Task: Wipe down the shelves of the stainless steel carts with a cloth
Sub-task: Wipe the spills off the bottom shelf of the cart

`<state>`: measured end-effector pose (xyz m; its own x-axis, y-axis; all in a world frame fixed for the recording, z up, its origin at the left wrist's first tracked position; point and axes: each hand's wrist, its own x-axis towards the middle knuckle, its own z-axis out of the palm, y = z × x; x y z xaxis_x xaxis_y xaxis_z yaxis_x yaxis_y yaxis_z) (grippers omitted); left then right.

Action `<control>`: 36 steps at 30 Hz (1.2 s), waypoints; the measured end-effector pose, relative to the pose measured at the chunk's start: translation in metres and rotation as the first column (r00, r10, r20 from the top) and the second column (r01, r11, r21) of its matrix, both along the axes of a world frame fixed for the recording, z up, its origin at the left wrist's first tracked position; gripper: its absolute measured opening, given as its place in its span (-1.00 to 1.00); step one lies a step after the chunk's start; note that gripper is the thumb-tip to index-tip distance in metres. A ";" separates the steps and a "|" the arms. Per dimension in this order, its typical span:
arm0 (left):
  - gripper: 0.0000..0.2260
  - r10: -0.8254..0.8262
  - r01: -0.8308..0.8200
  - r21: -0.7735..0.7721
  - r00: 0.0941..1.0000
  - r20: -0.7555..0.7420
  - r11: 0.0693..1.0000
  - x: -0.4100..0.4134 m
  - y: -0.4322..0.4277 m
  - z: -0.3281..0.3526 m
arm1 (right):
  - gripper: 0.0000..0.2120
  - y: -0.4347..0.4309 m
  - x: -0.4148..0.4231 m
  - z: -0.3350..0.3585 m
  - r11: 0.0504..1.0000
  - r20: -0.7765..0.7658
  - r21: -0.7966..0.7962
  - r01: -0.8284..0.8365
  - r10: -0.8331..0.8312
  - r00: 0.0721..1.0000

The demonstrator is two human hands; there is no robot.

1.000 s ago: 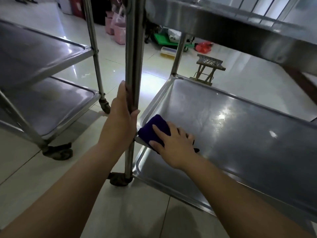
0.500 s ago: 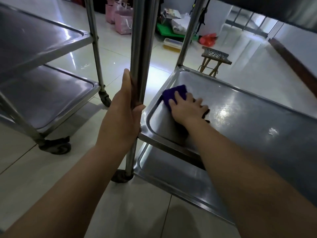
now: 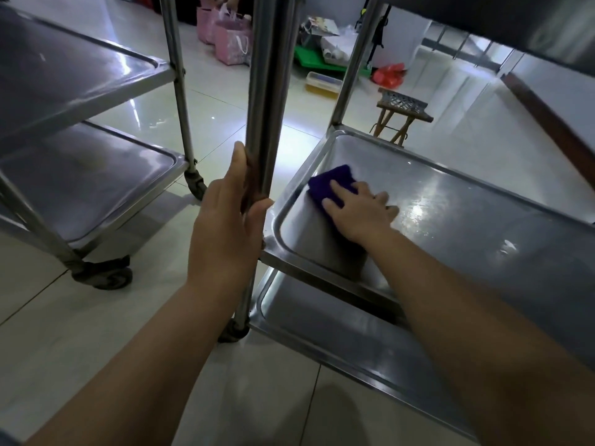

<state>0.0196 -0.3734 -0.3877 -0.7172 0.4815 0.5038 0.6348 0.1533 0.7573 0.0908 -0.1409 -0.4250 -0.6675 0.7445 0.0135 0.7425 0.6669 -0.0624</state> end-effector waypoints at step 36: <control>-0.73 -0.326 0.054 -0.602 0.877 -0.352 0.797 0.057 0.054 -0.041 | -0.45 0.010 0.150 -0.003 0.983 0.046 0.024 -0.184 0.183 0.982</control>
